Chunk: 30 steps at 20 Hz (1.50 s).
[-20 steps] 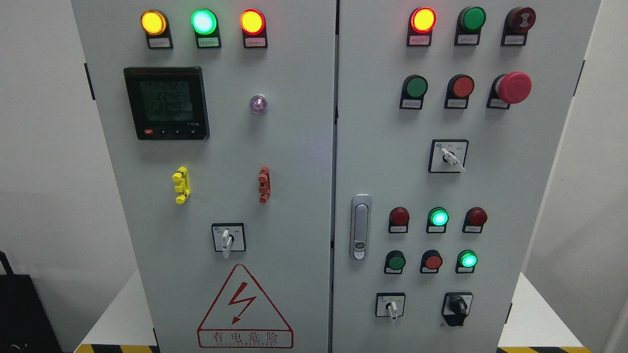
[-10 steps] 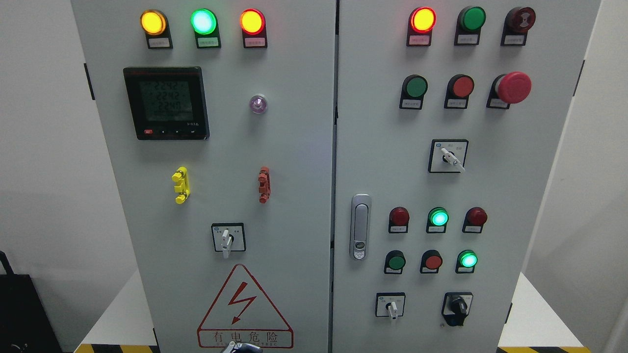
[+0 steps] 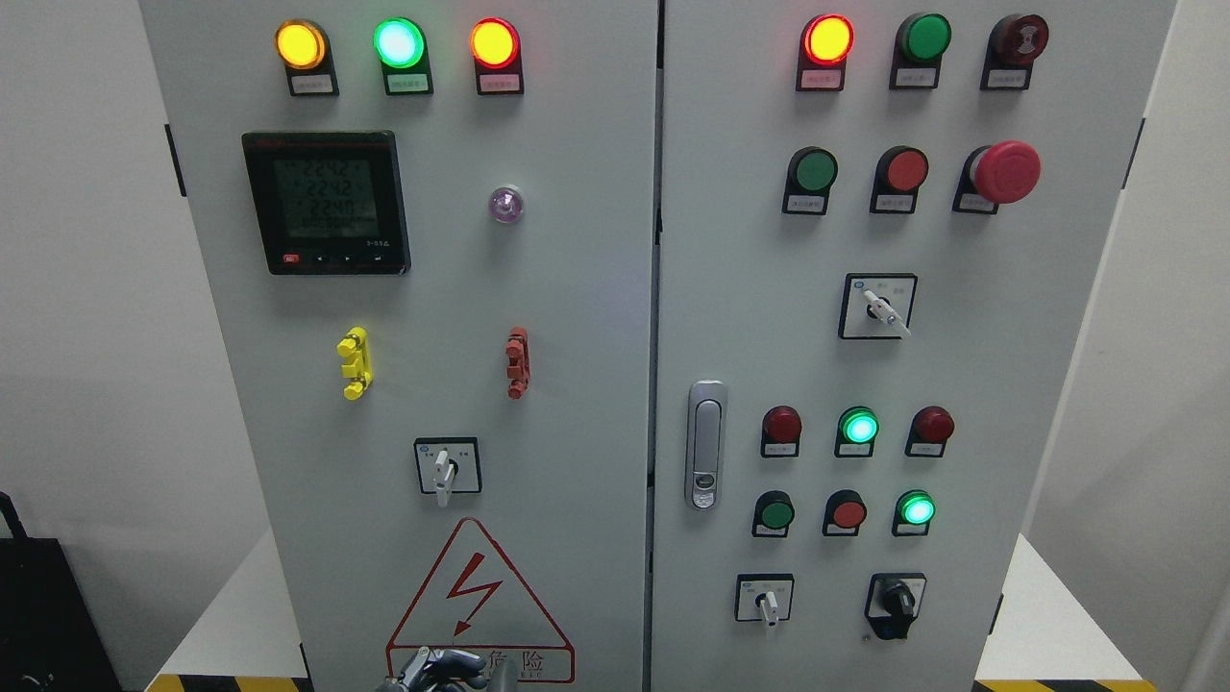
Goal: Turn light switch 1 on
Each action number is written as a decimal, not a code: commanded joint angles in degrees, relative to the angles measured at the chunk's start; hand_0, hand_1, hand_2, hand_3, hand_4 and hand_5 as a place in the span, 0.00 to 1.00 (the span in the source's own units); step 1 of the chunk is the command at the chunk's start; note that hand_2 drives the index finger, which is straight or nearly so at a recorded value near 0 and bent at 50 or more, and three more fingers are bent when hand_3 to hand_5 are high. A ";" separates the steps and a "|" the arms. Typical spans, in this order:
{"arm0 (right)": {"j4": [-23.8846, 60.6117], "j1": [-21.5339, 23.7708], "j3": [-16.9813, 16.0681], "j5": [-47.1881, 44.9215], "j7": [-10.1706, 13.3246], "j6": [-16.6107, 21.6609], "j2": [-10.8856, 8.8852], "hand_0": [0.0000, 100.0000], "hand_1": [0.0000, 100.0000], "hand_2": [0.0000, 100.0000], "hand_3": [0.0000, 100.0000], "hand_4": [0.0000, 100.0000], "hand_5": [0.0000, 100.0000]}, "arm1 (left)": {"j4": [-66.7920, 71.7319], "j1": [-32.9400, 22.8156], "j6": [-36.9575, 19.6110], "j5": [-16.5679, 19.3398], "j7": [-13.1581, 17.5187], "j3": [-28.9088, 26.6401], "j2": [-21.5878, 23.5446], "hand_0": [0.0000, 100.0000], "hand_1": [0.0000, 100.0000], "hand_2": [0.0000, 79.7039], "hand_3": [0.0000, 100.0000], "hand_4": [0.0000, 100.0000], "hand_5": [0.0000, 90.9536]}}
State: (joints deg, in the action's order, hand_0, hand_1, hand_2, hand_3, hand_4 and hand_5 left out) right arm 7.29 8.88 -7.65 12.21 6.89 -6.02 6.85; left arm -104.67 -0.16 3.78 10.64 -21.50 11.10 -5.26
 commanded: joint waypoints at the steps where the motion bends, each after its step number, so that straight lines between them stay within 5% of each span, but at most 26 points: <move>1: 0.00 0.00 0.00 0.01 0.05 0.04 0.00 0.05 0.00 0.00 0.00 0.00 0.00 | -2.11 1.57 0.61 -0.01 -1.70 0.59 -0.81 0.02 0.59 0.71 0.74 0.81 0.83; 30: 0.00 0.00 0.00 0.01 -0.04 0.04 0.00 0.05 0.00 0.00 0.00 0.00 0.00 | -2.90 9.82 7.54 0.17 -7.24 -0.37 -1.77 0.01 0.60 0.70 0.75 0.81 0.83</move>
State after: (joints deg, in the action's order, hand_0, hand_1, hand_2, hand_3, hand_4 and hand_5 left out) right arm 7.30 8.88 -7.65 12.21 6.79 -6.02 6.86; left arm -107.24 7.69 9.80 10.74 -28.69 11.04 -6.56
